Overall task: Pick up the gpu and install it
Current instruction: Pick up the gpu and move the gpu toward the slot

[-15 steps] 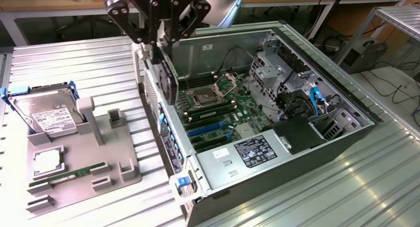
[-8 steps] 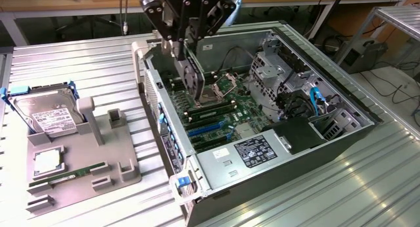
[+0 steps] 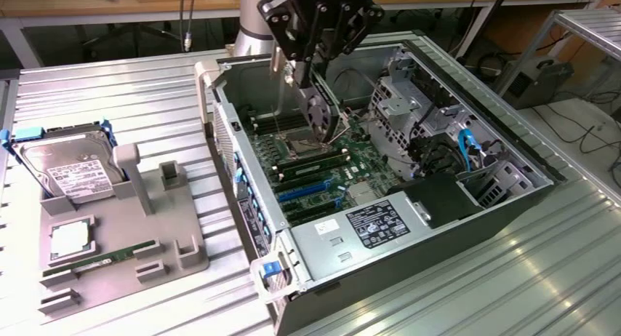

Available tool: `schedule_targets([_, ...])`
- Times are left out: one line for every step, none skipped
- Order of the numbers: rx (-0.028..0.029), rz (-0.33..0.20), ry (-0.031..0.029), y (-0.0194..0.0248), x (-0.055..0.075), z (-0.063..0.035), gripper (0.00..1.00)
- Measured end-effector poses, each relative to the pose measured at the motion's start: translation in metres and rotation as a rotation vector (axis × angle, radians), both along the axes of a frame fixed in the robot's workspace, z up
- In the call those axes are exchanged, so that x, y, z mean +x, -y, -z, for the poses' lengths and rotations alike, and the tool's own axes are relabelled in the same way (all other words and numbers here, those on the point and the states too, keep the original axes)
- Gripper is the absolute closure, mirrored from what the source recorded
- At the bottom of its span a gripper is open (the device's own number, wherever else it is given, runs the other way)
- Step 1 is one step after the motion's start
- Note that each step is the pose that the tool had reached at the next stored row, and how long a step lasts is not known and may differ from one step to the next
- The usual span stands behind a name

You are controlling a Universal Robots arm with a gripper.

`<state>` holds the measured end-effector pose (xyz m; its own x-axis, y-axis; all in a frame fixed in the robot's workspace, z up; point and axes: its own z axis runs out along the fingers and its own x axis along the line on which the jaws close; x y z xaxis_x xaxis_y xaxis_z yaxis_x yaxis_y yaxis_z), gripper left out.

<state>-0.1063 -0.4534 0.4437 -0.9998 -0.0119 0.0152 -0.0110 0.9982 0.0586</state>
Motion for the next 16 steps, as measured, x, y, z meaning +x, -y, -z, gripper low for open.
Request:
schedule_targets([0.0,0.0,0.0,-0.0001,0.005,0.001,0.74])
schedule_targets([0.0,0.0,-0.0001,-0.0002,0.009,0.0022,0.74])
schedule_targets([-0.0001,0.0,-0.0001,-0.0003,0.014,0.0036,0.74])
schedule_targets([-0.0002,0.0,0.0,-0.0006,0.019,0.0051,0.74])
schedule_targets([-0.0004,0.0,0.0,-0.0009,0.025,0.0075,0.74])
schedule_targets([-0.001,0.0,0.0,-0.0013,0.031,0.0097,0.74])
schedule_targets([-0.0017,0.0,-0.0001,-0.0018,0.037,0.0119,0.74])
schedule_targets([-0.0021,0.0,0.0,-0.0023,0.041,0.0138,0.74])
schedule_targets([-0.0026,0.0,0.0,-0.0028,0.046,0.0156,0.74])
schedule_targets([-0.0031,0.0,0.0,-0.0034,0.05,0.0172,0.74])
schedule_targets([-0.0035,0.0,0.0,-0.0041,0.055,0.0192,0.74])
schedule_targets([-0.0037,0.0,0.0,-0.005,0.06,0.0213,0.74])
schedule_targets([-0.004,0.0,-0.0001,-0.0058,0.065,0.0231,0.74])
schedule_targets([-0.0041,0.0,0.0,-0.0066,0.069,0.0249,0.74])
schedule_targets([-0.0043,0.0,0.0,-0.0078,0.077,0.028,0.74])
schedule_targets([-0.0041,0.0,0.0001,-0.0079,0.082,0.0303,0.74])
